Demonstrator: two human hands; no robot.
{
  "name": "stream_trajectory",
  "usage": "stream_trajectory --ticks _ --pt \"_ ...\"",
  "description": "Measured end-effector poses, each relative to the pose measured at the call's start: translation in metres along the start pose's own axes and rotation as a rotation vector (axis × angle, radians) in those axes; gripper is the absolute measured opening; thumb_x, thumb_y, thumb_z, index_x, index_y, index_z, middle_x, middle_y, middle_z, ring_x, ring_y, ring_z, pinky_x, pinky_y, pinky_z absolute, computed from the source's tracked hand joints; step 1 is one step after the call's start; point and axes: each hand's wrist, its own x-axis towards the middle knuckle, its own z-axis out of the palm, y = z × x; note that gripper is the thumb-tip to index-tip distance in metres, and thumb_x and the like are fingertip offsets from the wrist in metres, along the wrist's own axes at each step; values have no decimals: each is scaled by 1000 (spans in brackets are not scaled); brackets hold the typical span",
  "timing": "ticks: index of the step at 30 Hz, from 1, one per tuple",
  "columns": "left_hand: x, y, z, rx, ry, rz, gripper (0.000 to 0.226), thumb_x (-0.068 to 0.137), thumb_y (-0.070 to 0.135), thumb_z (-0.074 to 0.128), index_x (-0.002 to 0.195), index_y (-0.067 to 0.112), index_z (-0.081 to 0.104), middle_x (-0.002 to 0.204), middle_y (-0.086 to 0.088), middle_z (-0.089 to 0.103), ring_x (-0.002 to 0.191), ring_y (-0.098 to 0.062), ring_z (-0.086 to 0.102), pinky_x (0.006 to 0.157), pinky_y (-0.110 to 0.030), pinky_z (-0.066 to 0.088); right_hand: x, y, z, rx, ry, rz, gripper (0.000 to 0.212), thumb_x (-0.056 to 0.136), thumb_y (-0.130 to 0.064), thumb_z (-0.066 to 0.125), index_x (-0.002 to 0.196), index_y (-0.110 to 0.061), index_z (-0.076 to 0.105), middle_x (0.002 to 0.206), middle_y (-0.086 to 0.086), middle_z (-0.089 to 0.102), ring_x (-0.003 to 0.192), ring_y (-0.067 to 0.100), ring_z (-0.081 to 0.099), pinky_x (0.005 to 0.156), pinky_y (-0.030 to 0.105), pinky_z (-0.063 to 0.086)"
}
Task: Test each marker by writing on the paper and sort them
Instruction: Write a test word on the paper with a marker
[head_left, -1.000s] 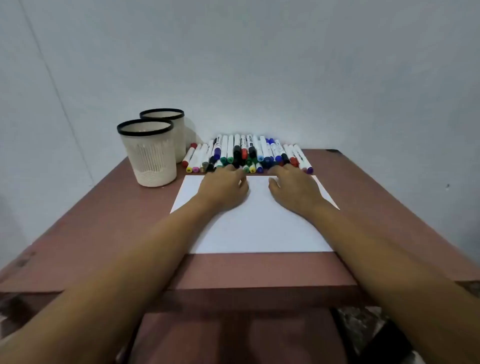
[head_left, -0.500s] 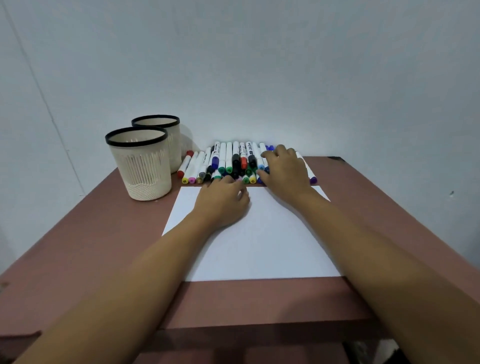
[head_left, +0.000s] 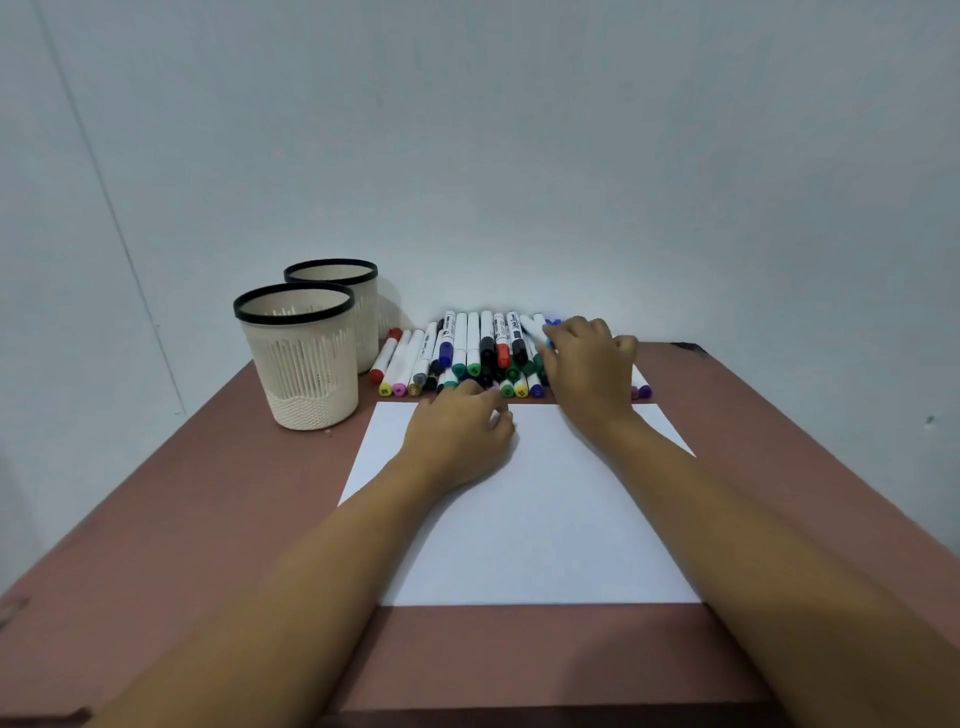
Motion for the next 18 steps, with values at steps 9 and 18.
stream_trajectory --ticks 9,18 --pt "3 0 -6 -185 452 108 43 90 29 52 126 5 55 122 -13 55 113 -27 49 88 -33 44 -4 9 -69 851 267 591 27 101 -30 45 91 -9 60 76 5 64 57 3 60 64 28 48" --pt "-1 9 -6 -113 159 201 33 98 33 44 122 13 52 109 -2 56 93 -19 52 73 -30 39 -31 11 -77 1289 76 940 40 102 -37 40 78 -9 55 58 9 54 35 11 49 40 20 43"
